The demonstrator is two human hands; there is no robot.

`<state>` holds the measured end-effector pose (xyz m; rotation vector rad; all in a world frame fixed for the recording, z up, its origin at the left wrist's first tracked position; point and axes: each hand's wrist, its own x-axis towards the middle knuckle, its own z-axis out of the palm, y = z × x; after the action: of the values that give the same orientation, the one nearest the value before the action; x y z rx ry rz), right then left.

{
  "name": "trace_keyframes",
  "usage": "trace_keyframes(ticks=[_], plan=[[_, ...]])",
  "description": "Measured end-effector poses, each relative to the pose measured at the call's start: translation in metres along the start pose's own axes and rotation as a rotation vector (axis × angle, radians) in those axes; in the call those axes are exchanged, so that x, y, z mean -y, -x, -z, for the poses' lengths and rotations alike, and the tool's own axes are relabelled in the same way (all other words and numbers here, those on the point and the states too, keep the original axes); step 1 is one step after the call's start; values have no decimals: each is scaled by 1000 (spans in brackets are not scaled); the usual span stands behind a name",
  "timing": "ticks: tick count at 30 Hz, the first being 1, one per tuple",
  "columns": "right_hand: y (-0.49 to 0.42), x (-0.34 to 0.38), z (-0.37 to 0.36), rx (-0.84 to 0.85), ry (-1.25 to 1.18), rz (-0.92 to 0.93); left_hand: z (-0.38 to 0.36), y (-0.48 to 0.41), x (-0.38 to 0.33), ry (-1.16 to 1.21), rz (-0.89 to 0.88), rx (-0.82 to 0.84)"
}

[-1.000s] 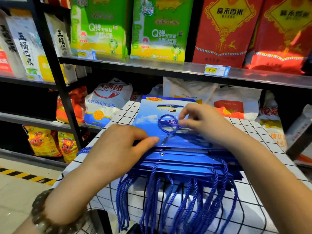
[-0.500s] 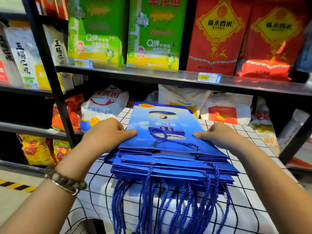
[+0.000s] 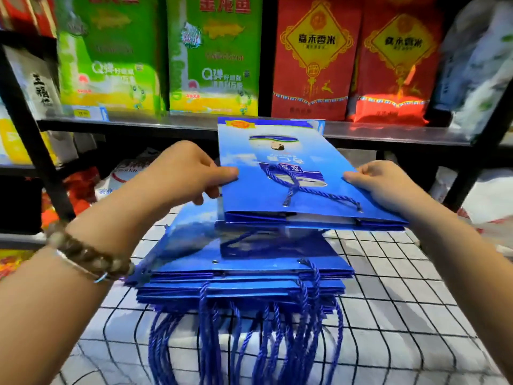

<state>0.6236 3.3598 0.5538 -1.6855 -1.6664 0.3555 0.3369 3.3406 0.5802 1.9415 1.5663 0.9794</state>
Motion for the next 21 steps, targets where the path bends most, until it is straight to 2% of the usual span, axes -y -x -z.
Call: trace_keyframes(ticks=[4,9,13,17,21], plan=[[2,-37,44,-34,89,-40,-42,-22,-36,-12,-50,189],[14,-96,72,-31,245,-174,-111,-38,-61,-133,-74,420],[26,-138,73,8,328,-269,-156,-48,-65,-221,-113,484],[32,-164,68,-30,339,-333,-180,-47,-74,-489,-209,557],[35,-173,46,27,289,-356,-189,-38,-71,-867,-335,737]])
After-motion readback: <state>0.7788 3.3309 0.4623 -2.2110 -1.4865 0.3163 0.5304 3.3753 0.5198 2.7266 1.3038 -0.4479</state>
